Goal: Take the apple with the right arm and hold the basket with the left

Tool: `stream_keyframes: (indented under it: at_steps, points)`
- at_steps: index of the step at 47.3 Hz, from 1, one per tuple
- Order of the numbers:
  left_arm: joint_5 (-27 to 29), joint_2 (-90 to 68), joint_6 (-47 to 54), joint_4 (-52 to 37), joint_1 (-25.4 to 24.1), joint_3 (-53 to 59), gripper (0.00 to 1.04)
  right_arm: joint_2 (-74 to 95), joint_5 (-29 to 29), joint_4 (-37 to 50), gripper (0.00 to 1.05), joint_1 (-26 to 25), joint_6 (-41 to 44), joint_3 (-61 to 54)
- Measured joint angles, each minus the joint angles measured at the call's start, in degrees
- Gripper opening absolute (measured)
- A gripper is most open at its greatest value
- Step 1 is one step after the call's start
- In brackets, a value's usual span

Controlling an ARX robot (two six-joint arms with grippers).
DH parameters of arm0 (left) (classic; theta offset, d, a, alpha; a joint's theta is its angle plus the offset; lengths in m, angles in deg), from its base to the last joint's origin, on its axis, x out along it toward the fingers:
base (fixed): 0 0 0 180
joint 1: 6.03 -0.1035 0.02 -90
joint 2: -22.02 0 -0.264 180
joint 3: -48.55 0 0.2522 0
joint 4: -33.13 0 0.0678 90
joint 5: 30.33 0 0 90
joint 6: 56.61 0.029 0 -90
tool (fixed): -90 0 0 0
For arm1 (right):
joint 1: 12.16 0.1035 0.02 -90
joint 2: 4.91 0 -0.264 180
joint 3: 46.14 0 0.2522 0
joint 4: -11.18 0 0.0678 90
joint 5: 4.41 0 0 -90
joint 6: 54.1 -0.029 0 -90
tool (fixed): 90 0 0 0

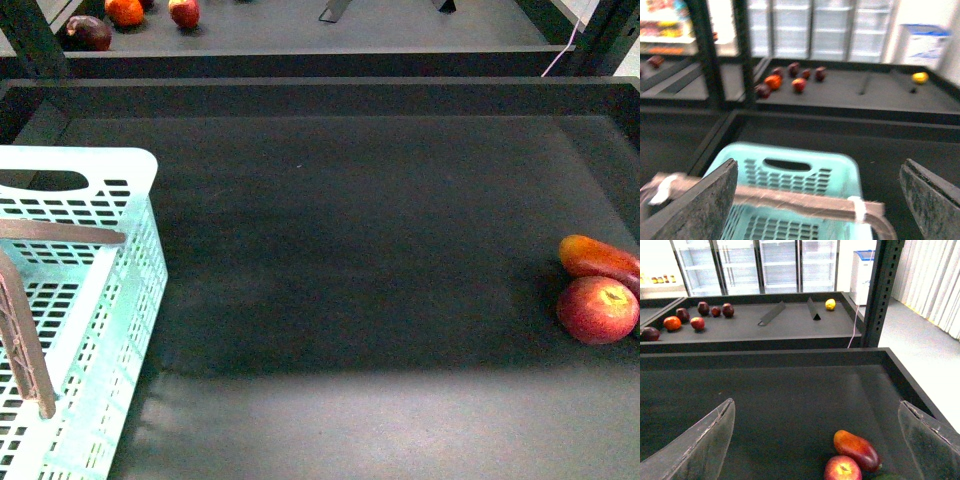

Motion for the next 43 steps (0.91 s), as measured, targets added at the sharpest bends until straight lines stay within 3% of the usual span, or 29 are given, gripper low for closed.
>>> stream_keyframes:
  at_steps: [3,5,9,14,23,27,32,43]
  points:
    - [14.25,-7.19,-6.29,8.63,5.55,-3.69,0.98,0.00,0.22,0.00,0.96,0.00,-0.02,0.00]
    - [20.37,-12.35,-11.21,10.14,7.82,-4.81,0.98,0.00,0.15,0.00,0.96,0.00,-0.02,0.00]
    - [22.91,-17.57,-18.10,8.76,6.97,-5.55,0.98,0.00,0.20,0.00,0.96,0.00,-0.02,0.00]
    - [17.55,-22.88,-24.68,5.88,3.06,-7.43,0.98,0.00,0.13,0.00,0.96,0.00,0.00,0.00]
    - [-1.55,-36.28,-46.25,-1.73,-7.52,-8.33,0.98,0.00,0.15,0.00,0.96,0.00,-0.02,0.00]
    - [-6.49,-43.17,-55.65,-7.85,-9.94,-8.31,0.98,0.00,0.15,0.00,0.96,0.00,-0.02,0.00]
    - [-8.48,-52.78,-63.52,-17.05,-11.21,-8.35,0.98,0.00,0.15,0.00,0.96,0.00,-0.02,0.00]
    - [-11.61,-73.09,-70.27,-34.47,-12.90,-12.46,0.98,0.00,0.17,0.00,0.96,0.00,-0.02,0.00]
